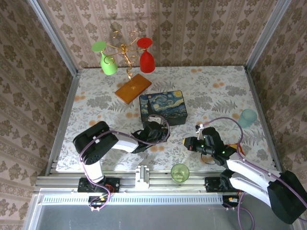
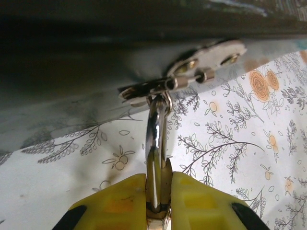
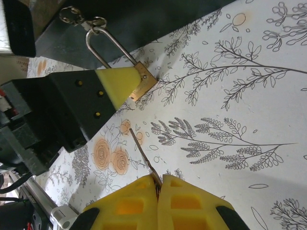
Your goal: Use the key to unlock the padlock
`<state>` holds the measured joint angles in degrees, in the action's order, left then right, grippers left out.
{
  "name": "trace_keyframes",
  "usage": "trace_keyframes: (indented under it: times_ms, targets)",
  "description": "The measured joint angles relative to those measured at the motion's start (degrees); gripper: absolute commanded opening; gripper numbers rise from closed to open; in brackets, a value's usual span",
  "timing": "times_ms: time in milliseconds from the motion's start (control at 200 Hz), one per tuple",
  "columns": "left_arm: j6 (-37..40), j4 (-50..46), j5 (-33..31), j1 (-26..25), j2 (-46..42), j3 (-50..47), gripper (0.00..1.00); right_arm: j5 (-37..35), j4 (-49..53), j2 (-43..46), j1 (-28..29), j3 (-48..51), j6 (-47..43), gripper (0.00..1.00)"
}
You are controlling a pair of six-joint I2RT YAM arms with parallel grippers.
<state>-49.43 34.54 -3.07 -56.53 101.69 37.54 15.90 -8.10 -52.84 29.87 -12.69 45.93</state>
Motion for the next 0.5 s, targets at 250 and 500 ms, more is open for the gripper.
trace_keyframes:
  times_ms: [250, 500]
  targets:
    - [-6.36, 3.5, 0.66, 1.33, -2.34, -3.82, 0.0, 10.25, -13.75, -15.78, -1.81, -0.07, 2.58, 0.0]
    - [-12.63, 10.12, 1.38, 2.12, -3.17, -6.97, 0.0, 19.63, -26.69, -25.75, -3.89, -2.05, 5.64, 0.0]
